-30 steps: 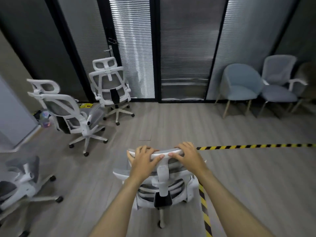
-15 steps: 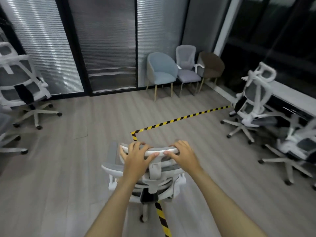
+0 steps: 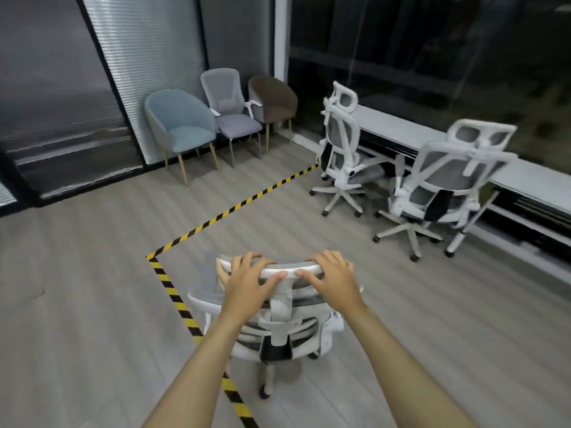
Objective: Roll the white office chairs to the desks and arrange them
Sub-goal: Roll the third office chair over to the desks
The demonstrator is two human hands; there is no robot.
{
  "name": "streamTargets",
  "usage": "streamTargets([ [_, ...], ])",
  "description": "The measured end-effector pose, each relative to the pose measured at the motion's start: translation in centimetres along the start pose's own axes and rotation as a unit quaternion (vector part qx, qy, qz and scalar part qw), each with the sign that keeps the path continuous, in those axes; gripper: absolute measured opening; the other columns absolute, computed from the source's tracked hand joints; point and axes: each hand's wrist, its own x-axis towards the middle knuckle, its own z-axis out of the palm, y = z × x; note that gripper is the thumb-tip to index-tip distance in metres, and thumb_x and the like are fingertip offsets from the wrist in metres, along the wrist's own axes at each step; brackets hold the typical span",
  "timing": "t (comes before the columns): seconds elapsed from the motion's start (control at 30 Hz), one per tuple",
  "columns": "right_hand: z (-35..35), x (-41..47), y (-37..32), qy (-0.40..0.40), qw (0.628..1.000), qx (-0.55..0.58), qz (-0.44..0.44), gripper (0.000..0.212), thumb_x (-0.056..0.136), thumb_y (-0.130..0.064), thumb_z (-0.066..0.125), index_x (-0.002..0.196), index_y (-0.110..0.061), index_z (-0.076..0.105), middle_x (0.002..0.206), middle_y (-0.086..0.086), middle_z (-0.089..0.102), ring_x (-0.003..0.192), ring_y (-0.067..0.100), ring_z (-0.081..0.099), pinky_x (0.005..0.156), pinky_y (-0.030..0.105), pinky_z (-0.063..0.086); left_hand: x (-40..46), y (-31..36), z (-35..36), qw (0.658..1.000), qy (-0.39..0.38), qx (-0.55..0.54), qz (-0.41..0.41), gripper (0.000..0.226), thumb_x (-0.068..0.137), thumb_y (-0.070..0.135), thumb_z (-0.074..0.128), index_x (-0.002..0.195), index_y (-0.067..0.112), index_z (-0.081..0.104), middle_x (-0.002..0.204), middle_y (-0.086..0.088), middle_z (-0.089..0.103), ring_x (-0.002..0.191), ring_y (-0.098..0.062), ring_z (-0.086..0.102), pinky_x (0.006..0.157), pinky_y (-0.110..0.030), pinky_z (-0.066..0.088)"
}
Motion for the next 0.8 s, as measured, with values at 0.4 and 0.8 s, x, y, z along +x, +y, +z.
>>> streamTargets([
  [0.4, -14.6, -3.9, 25.3, 0.037, 0.994, -0.039, 0.093, 0.064, 0.083, -0.088, 0.034, 0.102, -0.033, 0.062, 0.104, -0.018, 0.054, 0.113, 0.009, 0.047, 0.093, 0.031, 0.033, 6.7, 24.9, 15.5, 0.993, -0.069, -0.037, 0.086, 0.051, 0.089, 0.083, 0.036, 0.114, 0.045, 0.061, 0.132, 0.02, 0.04, 0.137, -0.005, 0.027, 0.118, -0.063, 0.014],
  [0.8, -24.1, -5.7, 44.3, 0.145, 0.957, -0.123, 0.217, 0.059, 0.089, -0.084, 0.033, 0.103, -0.035, 0.062, 0.098, -0.019, 0.047, 0.102, 0.009, 0.047, 0.094, 0.038, 0.036, 16.8, 44.1, 29.1, 0.964, -0.122, -0.043, 0.231, 0.058, 0.088, 0.083, 0.031, 0.112, 0.042, 0.065, 0.131, 0.019, 0.045, 0.136, -0.005, 0.031, 0.119, -0.059, -0.008],
])
